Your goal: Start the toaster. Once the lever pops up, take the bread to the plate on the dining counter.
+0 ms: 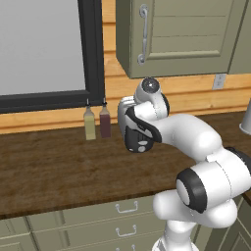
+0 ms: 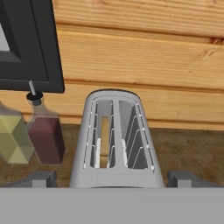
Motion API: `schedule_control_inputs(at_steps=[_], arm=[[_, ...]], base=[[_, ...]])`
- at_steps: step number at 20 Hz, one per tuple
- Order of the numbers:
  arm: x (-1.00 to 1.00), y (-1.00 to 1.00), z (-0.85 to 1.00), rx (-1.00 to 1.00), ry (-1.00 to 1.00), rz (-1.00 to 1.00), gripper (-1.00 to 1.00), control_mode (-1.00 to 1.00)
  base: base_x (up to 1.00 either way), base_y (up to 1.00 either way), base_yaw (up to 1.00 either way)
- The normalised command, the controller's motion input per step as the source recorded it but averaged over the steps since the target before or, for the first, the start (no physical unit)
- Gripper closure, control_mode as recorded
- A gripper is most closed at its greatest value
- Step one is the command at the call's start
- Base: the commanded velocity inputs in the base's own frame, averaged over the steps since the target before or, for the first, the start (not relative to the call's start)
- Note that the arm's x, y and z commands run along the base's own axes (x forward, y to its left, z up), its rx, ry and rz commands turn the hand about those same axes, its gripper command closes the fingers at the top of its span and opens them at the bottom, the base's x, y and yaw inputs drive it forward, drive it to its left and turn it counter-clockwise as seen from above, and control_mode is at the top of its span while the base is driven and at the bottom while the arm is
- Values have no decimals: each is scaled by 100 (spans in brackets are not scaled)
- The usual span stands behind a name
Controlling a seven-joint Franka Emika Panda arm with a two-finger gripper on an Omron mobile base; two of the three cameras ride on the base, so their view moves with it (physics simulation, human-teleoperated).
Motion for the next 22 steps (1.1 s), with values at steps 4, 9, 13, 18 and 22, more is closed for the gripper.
schedule_control_inputs(at_steps=[4, 9, 13, 18, 22], arm=[[0, 0, 0, 0, 0, 0, -100, -100], [0, 0, 0, 0, 0, 0, -100, -100], [0, 0, 0, 0, 0, 0, -100, -100], [0, 0, 0, 0, 0, 0, -100, -100], [0, 0, 0, 0, 0, 0, -100, -100]], base=[[0, 0, 0], [0, 0, 0], [0, 0, 0], [0, 0, 0], [0, 0, 0]])
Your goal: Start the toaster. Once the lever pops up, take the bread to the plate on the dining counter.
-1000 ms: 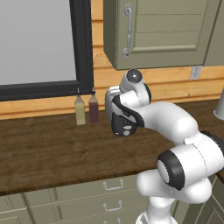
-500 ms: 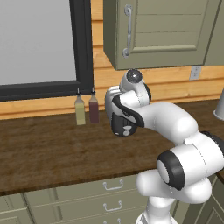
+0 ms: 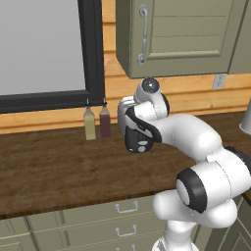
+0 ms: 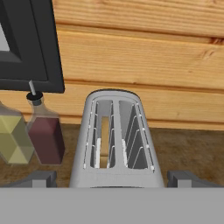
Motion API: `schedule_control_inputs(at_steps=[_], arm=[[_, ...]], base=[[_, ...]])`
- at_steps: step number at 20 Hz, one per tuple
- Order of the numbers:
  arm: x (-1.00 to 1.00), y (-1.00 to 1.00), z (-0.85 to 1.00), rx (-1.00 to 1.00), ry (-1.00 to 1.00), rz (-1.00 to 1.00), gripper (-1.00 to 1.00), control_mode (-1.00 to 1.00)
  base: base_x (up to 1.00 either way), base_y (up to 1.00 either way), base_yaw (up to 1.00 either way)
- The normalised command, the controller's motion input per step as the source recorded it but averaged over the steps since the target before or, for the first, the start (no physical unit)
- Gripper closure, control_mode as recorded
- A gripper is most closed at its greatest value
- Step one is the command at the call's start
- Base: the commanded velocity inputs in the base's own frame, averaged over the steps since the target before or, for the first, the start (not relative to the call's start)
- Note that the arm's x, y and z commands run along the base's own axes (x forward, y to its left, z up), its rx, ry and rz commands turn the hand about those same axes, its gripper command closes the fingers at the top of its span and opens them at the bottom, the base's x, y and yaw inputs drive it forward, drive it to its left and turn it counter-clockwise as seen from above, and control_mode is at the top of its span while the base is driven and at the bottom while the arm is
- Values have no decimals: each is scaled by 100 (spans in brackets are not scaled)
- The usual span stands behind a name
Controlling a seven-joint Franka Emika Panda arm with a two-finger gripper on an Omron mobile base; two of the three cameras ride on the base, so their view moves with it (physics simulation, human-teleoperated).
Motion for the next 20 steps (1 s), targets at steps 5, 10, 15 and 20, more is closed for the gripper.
schedule_control_inputs(at_steps=[5, 10, 15, 20], arm=[[0, 0, 0, 0, 0, 0, -100, -100], [0, 0, 0, 0, 0, 0, -100, -100], [0, 0, 0, 0, 0, 0, -100, -100], [0, 0, 0, 0, 0, 0, -100, -100]], base=[[0, 0, 0], [0, 0, 0], [0, 0, 0], [0, 0, 0]])
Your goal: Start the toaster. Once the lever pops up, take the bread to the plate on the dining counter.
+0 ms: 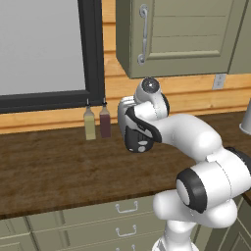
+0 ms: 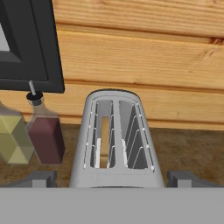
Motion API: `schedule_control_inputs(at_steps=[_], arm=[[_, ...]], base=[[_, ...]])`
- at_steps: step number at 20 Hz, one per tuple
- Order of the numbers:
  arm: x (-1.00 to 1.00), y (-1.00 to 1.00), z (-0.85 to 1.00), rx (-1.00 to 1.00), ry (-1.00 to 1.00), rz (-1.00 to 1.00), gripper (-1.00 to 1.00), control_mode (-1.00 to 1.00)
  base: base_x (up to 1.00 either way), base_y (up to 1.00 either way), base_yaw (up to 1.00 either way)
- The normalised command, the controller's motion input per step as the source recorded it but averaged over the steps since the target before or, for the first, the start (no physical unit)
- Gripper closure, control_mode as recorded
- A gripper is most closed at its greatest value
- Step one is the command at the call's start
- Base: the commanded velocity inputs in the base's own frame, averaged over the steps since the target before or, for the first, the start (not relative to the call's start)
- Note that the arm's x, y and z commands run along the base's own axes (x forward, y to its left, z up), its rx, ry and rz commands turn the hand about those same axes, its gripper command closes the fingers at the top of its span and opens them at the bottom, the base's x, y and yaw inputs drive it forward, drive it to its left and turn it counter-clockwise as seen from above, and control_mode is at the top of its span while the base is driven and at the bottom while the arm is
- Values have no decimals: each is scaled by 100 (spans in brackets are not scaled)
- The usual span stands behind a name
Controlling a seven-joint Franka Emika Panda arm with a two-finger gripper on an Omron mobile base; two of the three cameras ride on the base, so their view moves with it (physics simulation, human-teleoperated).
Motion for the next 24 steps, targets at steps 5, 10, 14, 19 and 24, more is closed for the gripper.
schedule_control_inputs(at_steps=[5, 10, 14, 19, 24], arm=[[0, 0, 0, 0, 0, 0, -100, -100], [0, 0, 0, 0, 0, 0, -100, -100], [0, 0, 0, 0, 0, 0, -100, -100], [0, 0, 0, 0, 0, 0, -100, -100], [0, 0, 0, 0, 0, 0, -100, -100]], base=[[0, 0, 0], [0, 0, 0], [0, 0, 0], [0, 0, 0], [0, 0, 0]])
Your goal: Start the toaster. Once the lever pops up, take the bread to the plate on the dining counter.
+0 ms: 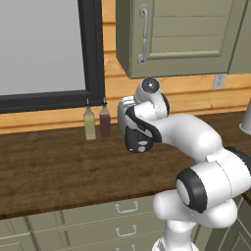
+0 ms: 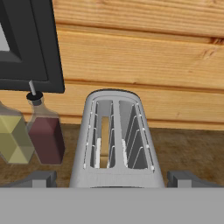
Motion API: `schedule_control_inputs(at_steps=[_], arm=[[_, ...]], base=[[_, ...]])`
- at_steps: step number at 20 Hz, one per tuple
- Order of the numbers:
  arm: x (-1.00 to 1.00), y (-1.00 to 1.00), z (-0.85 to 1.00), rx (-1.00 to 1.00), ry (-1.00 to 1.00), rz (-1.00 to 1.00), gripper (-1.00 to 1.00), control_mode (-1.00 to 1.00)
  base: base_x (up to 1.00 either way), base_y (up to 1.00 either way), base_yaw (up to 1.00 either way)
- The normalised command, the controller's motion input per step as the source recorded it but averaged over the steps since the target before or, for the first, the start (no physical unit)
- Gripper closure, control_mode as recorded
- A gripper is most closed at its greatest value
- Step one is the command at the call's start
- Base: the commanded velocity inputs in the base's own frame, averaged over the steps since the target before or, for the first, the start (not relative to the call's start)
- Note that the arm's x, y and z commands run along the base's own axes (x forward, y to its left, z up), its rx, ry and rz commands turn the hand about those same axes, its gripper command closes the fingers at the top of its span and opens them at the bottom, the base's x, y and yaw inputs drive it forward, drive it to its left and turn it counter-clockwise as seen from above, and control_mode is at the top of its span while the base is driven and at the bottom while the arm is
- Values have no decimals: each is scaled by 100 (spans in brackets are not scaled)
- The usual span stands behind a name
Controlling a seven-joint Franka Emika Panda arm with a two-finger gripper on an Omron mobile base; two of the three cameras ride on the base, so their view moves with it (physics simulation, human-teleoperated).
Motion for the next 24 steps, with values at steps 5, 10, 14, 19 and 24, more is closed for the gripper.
schedule_control_inputs(at_steps=[5, 10, 14, 19, 24], arm=[[0, 0, 0, 0, 0, 0, -100, -100], [0, 0, 0, 0, 0, 0, -100, -100], [0, 0, 0, 0, 0, 0, -100, -100], [0, 0, 0, 0, 0, 0, -100, -100], [0, 0, 0, 0, 0, 0, -100, -100]], base=[[0, 0, 0], [0, 0, 0], [0, 0, 0], [0, 0, 0], [0, 0, 0]])
